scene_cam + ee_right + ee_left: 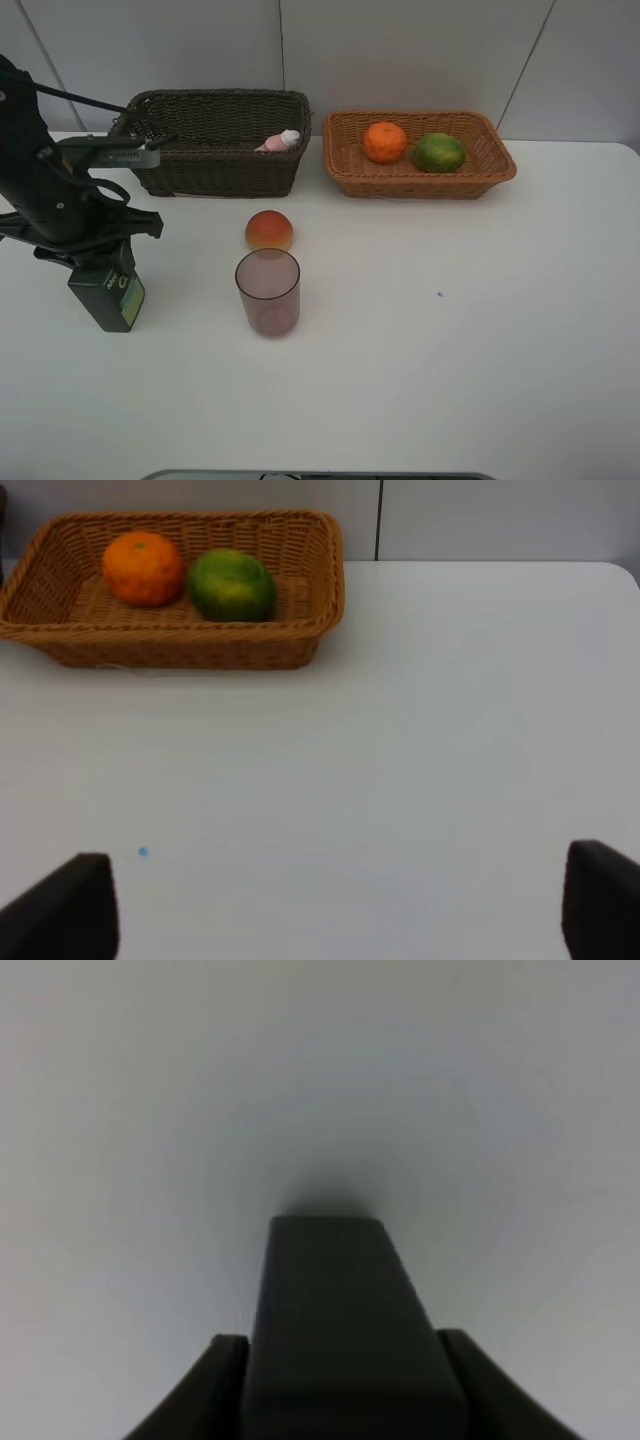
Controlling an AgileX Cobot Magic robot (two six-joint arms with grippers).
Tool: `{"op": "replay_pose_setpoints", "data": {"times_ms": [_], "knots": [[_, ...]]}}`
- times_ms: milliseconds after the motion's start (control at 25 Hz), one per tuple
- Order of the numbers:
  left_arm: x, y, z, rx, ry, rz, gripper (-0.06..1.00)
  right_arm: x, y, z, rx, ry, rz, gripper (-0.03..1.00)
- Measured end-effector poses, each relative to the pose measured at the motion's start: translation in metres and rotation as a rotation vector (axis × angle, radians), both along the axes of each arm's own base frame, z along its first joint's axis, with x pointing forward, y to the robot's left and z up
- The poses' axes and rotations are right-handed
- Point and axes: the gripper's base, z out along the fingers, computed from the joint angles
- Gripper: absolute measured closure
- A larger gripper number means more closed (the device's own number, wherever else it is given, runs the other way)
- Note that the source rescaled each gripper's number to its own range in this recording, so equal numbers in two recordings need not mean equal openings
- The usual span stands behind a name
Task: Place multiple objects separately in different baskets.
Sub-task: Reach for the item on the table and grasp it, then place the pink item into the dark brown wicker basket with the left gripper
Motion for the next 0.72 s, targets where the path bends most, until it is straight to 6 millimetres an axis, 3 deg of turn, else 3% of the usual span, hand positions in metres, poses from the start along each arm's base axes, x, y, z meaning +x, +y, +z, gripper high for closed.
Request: {"op": "replay_pose_setpoints", "data": {"times_ms": [720], "knots": [[0.0030, -0.0025, 0.0006, -0.036, -0.031, 0.048, 0.47, 0.0000, 0.0000, 0.0000, 0.000, 0.000, 0.000, 0.08]]}}
